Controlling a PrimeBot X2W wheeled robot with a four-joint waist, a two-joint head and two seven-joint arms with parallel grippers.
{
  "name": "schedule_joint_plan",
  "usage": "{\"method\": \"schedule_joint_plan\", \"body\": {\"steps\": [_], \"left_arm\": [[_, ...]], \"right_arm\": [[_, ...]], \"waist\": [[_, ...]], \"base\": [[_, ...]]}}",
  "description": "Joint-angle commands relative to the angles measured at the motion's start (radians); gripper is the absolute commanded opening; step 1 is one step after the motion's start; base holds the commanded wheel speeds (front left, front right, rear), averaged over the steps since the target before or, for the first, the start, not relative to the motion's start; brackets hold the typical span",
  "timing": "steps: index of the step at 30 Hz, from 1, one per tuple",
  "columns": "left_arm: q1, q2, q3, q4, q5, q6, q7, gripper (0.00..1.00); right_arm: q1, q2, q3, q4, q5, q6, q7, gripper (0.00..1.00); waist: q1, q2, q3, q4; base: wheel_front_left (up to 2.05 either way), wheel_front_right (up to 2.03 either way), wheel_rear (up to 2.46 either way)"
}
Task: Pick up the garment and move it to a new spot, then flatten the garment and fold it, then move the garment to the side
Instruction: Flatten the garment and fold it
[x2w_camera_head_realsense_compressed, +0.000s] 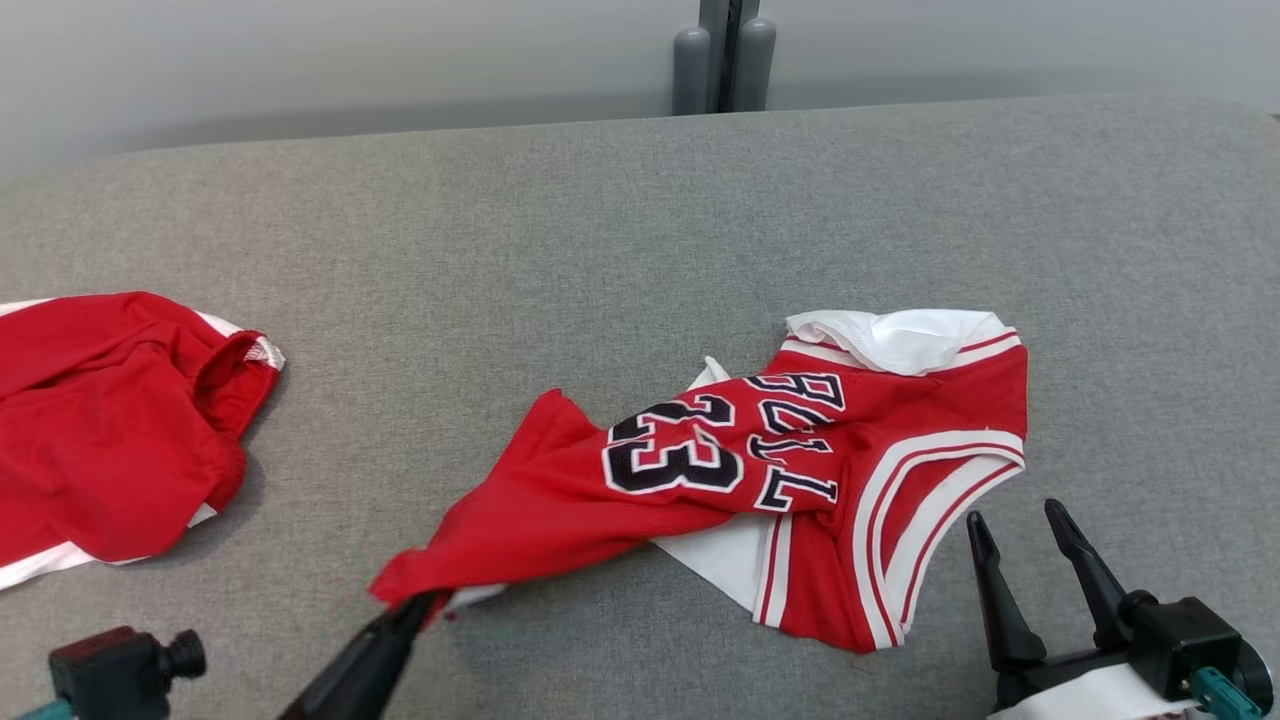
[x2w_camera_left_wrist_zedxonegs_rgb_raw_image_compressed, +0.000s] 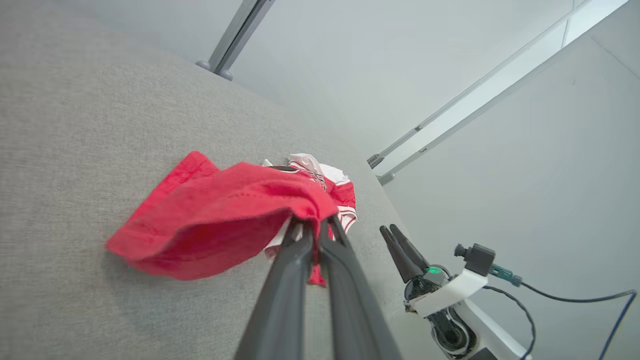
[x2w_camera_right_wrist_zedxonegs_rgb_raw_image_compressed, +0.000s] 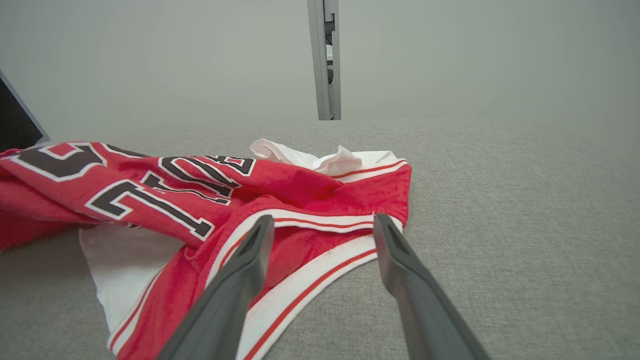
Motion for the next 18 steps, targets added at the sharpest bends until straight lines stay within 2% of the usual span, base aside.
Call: {"method": "schedule_joint_plan", "body": {"steps": [1,5,10,11,12,13,15,18], "left_arm": [[0.004,0.008,0.012,0.023,0.0,0.007,0.003,0.0],[-0.082,0.006,0.052,0.214,-0.042,0.028,0.016,0.0],[-0.202,0.01,0.06,0.506,0.007,0.045,-0.004,0.0],[-0.221,0.011,0.061,0.55,0.016,0.041,-0.014,0.31],[-0.238,0.012,0.063,0.592,0.028,0.04,-0.027,0.74],[-0.248,0.016,0.062,0.622,0.039,0.039,-0.037,1.0],[-0.255,0.015,0.066,0.664,0.051,0.032,-0.06,1.0],[-0.226,0.038,0.089,0.68,0.082,0.046,-0.099,1.0]], "right_arm": [[-0.006,-0.006,0.001,0.001,-0.002,0.002,-0.006,1.0],[-0.016,-0.006,0.015,0.002,0.004,0.002,-0.006,1.0],[-0.021,-0.006,0.024,0.009,0.017,0.002,-0.006,1.0],[-0.019,-0.006,0.024,0.011,0.019,0.002,-0.006,1.0],[-0.016,-0.006,0.02,0.012,0.02,0.002,-0.006,1.0],[-0.011,-0.006,0.018,0.014,0.019,0.002,-0.006,1.0],[-0.005,-0.006,0.016,0.013,0.02,0.002,-0.006,1.0],[-0.002,-0.006,0.015,0.014,0.022,0.002,-0.006,1.0]], "waist": [[0.0,0.0,0.002,-0.003],[0.0,0.0,0.011,-0.016],[0.0,0.0,0.023,-0.048],[0.0,0.0,0.024,-0.054],[0.0,0.0,0.024,-0.058],[0.0,0.0,0.025,-0.062],[0.0,0.0,0.023,-0.069],[0.0,0.0,0.017,-0.079]], "base": [[0.0,0.0,0.0],[0.0,0.0,0.0],[0.0,0.0,0.0],[0.0,0.0,0.0],[0.0,0.0,0.0],[0.0,0.0,0.0],[0.0,0.0,0.0],[0.0,0.0,0.0]]}}
